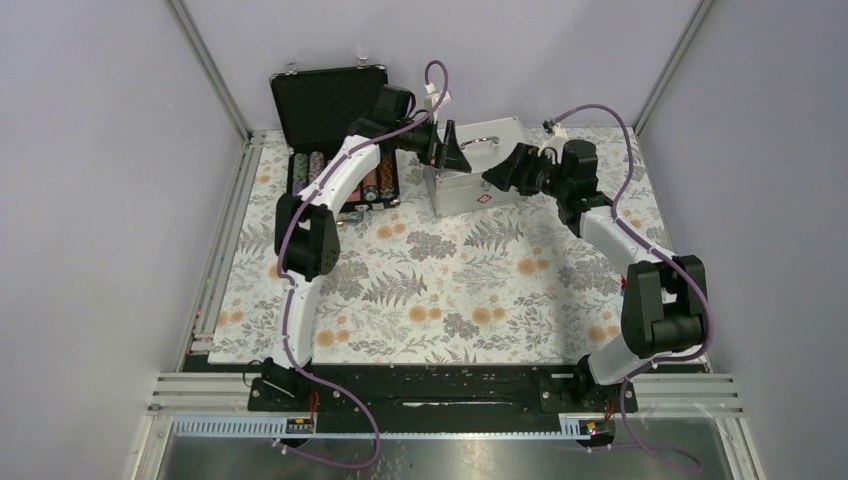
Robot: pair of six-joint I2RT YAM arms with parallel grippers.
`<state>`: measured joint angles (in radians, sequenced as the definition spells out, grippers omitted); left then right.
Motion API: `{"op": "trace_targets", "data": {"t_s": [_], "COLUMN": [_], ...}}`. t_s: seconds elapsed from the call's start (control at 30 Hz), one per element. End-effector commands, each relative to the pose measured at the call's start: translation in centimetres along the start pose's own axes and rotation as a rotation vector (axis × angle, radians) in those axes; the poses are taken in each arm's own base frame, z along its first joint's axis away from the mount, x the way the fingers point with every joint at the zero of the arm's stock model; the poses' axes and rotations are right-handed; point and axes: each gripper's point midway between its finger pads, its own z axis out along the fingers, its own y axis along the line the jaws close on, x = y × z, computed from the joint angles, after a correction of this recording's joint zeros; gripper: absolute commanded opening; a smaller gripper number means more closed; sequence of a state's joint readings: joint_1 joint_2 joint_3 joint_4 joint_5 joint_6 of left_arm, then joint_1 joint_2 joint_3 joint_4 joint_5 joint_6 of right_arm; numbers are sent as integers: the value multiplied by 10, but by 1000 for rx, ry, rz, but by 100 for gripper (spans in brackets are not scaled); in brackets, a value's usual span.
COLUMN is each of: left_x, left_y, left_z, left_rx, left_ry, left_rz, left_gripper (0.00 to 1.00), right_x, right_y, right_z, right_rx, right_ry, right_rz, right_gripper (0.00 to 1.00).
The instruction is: Organize the medicine kit
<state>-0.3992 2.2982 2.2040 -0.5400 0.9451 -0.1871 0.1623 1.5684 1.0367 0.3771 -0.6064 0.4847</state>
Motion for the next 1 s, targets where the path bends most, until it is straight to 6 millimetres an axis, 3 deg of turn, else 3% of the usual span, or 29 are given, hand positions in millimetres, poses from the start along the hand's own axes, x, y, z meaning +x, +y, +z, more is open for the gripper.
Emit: {"op": "trace_targets", "data": {"t_s": [0.0, 0.17, 0.3, 0.37, 0.43, 0.5, 0.63, 0.73, 0.83, 0.97], "left_x": [-28, -49, -53, -48, -40, -29, 2, 18, 17, 17], "left_y": [-25, -34, -10, 9, 22, 42, 77, 91, 92, 87], "left_z": [-23, -61, -118, -155, -193, -231, -286, -302, -307, -308], "left_rx": [-11, -101, -362, -512, -649, -814, -1087, -1153, -1163, -1161], "left_ry": [-56, -113, -145, -152, -152, -155, -167, -216, -254, -257], "left_rz": [40, 99, 134, 129, 136, 104, 34, -5, 11, 14], "left_gripper": [93, 95, 99, 99, 99, 99, 99, 99, 99, 99], "right_x": [17, 16, 10, 2, -14, -36, -73, -90, -93, -101], "right_y": [-30, -24, -29, -37, -51, -61, -72, -74, -71, -51], "right_z": [-13, -28, -59, -77, -95, -109, -139, -158, -174, -179], "right_rx": [161, 183, 303, 395, 543, 678, 891, 997, 1051, 1006], "right_ry": [73, 95, 143, 166, 145, 101, 46, 4, 44, 0], "right_rz": [-35, -98, -186, -224, -247, -265, -328, -343, -349, -332], "right_gripper": [80, 78, 80, 85, 98, 99, 100, 100, 99, 100]}}
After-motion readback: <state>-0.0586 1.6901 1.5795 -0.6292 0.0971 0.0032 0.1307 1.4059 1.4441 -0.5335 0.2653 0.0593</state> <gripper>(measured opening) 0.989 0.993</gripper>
